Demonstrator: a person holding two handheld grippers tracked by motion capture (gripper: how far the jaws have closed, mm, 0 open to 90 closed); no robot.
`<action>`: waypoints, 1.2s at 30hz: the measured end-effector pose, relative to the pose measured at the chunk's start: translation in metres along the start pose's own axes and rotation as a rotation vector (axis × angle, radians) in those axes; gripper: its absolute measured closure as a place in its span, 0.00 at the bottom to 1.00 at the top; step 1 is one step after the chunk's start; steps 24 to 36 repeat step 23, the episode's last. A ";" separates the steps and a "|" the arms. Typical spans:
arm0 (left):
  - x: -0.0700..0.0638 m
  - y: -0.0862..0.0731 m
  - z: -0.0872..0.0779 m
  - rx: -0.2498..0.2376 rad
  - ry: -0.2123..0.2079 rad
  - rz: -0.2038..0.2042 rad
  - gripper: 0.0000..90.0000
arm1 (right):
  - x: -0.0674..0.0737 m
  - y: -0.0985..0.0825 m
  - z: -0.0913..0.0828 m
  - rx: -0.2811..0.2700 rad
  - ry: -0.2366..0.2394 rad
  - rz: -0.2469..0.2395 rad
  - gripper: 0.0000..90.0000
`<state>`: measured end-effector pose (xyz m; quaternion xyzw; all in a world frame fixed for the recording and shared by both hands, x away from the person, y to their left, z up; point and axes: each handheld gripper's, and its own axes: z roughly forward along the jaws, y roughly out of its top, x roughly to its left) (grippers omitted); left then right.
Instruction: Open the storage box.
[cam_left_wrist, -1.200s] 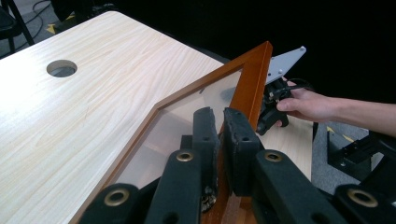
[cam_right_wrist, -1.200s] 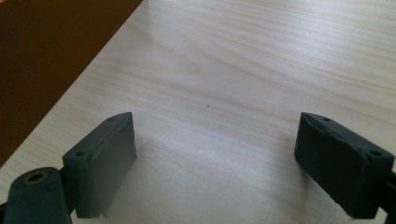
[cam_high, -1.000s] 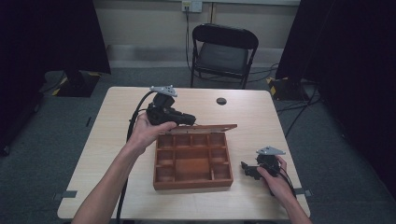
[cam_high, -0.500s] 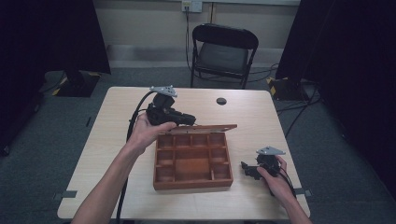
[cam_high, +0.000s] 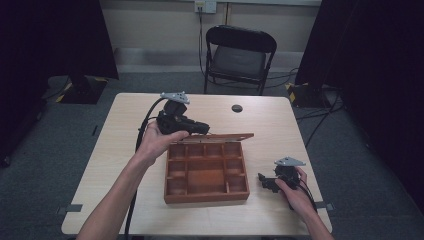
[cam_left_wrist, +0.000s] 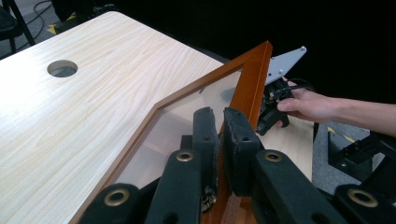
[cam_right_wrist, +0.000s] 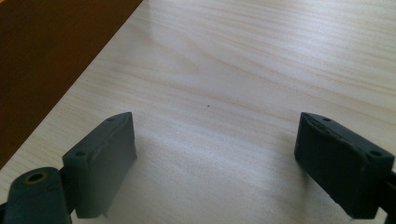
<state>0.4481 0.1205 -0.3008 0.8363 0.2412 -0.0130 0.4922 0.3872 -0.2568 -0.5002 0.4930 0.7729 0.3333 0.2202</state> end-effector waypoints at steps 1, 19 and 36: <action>0.000 0.000 0.000 0.002 0.000 0.001 0.93 | 0.000 0.000 0.000 0.000 0.000 0.001 0.13; 0.000 0.000 0.000 0.000 0.000 -0.001 0.93 | 0.000 0.000 0.000 -0.001 0.001 0.000 0.13; 0.000 0.000 0.000 0.002 0.002 0.004 0.93 | 0.000 0.000 0.000 0.000 0.000 0.000 0.13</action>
